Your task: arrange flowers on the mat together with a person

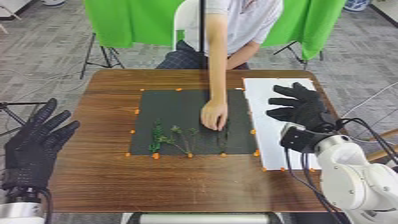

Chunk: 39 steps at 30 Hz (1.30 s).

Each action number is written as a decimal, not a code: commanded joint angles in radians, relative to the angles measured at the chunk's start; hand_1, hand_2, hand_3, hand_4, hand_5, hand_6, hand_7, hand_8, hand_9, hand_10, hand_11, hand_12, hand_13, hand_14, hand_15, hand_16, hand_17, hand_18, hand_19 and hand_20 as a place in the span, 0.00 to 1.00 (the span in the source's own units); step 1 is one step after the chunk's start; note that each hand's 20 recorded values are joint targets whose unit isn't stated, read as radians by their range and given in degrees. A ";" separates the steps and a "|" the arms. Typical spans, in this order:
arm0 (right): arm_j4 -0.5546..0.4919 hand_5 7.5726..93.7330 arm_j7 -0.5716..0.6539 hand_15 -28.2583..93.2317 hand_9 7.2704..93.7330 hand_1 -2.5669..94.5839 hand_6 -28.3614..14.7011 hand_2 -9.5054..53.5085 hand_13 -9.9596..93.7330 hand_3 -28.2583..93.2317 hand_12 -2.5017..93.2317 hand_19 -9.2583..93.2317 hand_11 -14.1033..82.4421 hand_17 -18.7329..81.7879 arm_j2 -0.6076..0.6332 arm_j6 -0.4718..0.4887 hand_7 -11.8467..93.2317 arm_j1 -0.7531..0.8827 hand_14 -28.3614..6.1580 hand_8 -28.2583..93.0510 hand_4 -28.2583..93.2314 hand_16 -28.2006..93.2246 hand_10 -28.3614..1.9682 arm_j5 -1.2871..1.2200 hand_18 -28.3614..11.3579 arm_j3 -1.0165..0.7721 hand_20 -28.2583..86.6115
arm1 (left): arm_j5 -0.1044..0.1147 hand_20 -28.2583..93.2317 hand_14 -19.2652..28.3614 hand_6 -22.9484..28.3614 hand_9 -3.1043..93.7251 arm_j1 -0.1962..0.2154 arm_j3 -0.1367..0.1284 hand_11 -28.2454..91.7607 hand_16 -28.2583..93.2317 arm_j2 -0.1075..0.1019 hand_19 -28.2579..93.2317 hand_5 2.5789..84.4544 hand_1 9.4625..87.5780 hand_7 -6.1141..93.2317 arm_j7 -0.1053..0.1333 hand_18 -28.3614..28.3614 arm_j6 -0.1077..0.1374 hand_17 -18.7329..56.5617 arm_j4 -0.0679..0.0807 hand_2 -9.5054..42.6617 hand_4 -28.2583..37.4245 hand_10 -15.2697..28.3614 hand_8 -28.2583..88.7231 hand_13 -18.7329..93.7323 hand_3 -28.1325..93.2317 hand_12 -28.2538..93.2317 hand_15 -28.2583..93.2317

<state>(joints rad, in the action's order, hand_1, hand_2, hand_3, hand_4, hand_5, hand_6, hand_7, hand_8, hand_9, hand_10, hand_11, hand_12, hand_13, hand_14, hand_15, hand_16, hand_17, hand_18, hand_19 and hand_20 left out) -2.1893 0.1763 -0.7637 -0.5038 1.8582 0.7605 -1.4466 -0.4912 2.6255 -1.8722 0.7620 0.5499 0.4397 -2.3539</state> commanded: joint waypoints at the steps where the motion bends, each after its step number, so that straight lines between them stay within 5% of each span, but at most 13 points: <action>1: 0.001 0.54 0.012 0.60 0.57 0.23 0.60 0.27 0.56 0.84 0.17 0.65 0.29 0.35 0.002 0.003 0.23 -0.007 0.15 0.14 0.04 0.32 0.28 0.020 0.00 0.005 0.34 | 0.026 0.35 0.84 0.52 0.33 0.027 0.008 0.37 0.21 -0.025 0.52 0.35 0.10 0.15 0.036 0.85 0.012 0.12 0.005 0.31 0.00 0.67 0.17 0.34 0.86 0.34 0.57; 11: 0.005 0.54 0.057 0.61 0.58 0.23 0.60 0.26 0.57 0.85 0.17 0.65 0.30 0.36 0.013 -0.034 0.24 -0.044 0.16 0.14 0.05 0.32 0.27 0.094 0.00 0.037 0.35 | 0.051 0.35 0.84 0.52 0.33 0.036 0.013 0.37 0.21 -0.049 0.52 0.35 0.10 0.16 0.059 0.84 0.027 0.12 0.003 0.31 0.00 0.67 0.17 0.34 0.86 0.34 0.57; 19: 0.024 0.50 0.318 0.65 0.59 0.27 0.62 0.21 0.60 0.86 0.18 0.70 0.32 0.39 0.020 -0.067 0.23 -0.172 0.20 0.14 0.05 0.32 0.25 0.376 0.00 0.131 0.35 | 0.064 0.35 0.84 0.53 0.33 0.047 0.018 0.37 0.21 -0.063 0.52 0.35 0.11 0.16 0.076 0.84 0.033 0.12 0.000 0.31 0.00 0.67 0.17 0.34 0.86 0.34 0.57; 31: 0.049 0.48 0.635 0.69 0.63 0.32 0.62 0.14 0.68 0.84 0.18 0.79 0.35 0.45 0.072 0.022 0.23 -0.224 0.25 0.14 0.06 0.32 0.24 0.819 0.00 0.206 0.33 | 0.078 0.35 0.85 0.53 0.33 0.064 0.024 0.38 0.21 -0.079 0.52 0.34 0.12 0.16 0.108 0.84 0.043 0.12 -0.004 0.32 0.01 0.68 0.17 0.34 0.86 0.34 0.58; 39: 0.112 0.48 0.729 0.71 0.67 0.36 0.61 0.12 0.72 0.83 0.19 0.83 0.39 0.48 0.099 0.076 0.23 -0.311 0.30 0.15 0.07 0.32 0.26 0.963 0.04 0.315 0.29 | 0.084 0.35 0.85 0.53 0.33 0.070 0.024 0.38 0.20 -0.085 0.53 0.34 0.12 0.16 0.120 0.84 0.045 0.12 -0.004 0.32 0.02 0.68 0.17 0.34 0.86 0.34 0.58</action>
<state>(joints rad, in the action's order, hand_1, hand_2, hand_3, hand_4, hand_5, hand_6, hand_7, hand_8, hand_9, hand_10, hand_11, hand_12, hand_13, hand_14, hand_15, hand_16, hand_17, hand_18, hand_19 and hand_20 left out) -2.1291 0.8847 -0.6938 -0.4417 1.6135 1.6747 -1.1979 -0.4182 2.6720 -1.8541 0.6829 0.6522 0.4750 -2.3554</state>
